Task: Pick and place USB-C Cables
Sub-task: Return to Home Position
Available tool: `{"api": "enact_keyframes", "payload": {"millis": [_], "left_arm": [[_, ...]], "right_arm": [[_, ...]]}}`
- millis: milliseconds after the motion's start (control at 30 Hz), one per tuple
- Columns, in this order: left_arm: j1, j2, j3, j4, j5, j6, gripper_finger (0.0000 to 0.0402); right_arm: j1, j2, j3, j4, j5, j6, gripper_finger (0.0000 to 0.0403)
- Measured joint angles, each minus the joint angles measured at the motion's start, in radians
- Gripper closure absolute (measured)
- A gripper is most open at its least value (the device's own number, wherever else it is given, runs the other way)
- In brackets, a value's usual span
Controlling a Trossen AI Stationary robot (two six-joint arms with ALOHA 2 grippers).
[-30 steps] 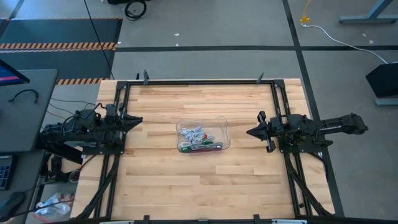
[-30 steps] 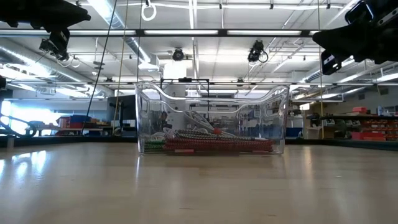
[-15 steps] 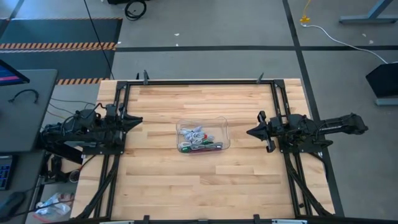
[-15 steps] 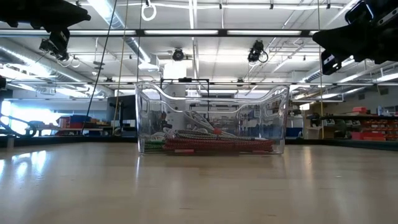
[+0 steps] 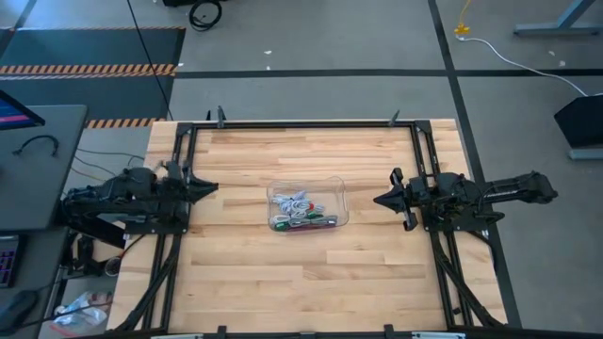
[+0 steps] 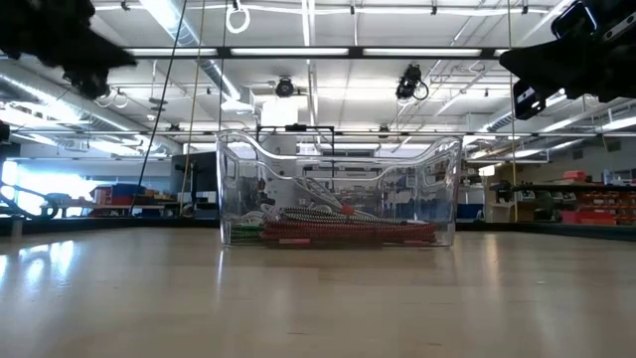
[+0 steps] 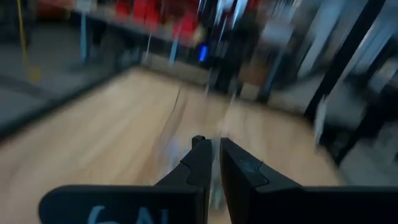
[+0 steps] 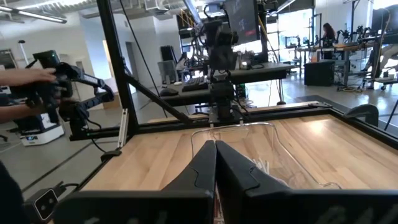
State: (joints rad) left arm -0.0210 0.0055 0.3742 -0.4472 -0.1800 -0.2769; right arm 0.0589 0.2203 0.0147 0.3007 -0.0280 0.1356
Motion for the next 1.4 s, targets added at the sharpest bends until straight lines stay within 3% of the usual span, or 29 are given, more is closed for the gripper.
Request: {"api": "enact_keyframes", "payload": {"millis": [133, 700, 967, 1167, 1400], "left_arm": [[0.000, 0.000, -0.002, -0.182, -0.005, -0.009, 0.0363], [0.000, 0.000, -0.004, -0.129, -0.004, -0.001, 0.0363], [0.000, -0.002, -0.140, 0.156, 0.029, 0.059, 0.0363], [0.000, -0.002, -0.193, 0.190, 0.051, 0.067, 0.0363], [0.000, -0.002, -0.294, 0.343, 0.061, 0.090, 0.0363]], "right_arm": [[0.000, 0.000, 0.000, 0.000, 0.000, 0.000, 0.0391], [0.000, 0.000, 0.000, 0.002, 0.000, 0.000, 0.0391], [0.000, 0.000, 0.000, 0.002, 0.000, 0.000, 0.0391], [0.000, 0.000, 0.000, 0.004, 0.000, 0.000, 0.0391], [0.000, 0.000, 0.000, 0.004, 0.000, 0.000, 0.0391]]}}
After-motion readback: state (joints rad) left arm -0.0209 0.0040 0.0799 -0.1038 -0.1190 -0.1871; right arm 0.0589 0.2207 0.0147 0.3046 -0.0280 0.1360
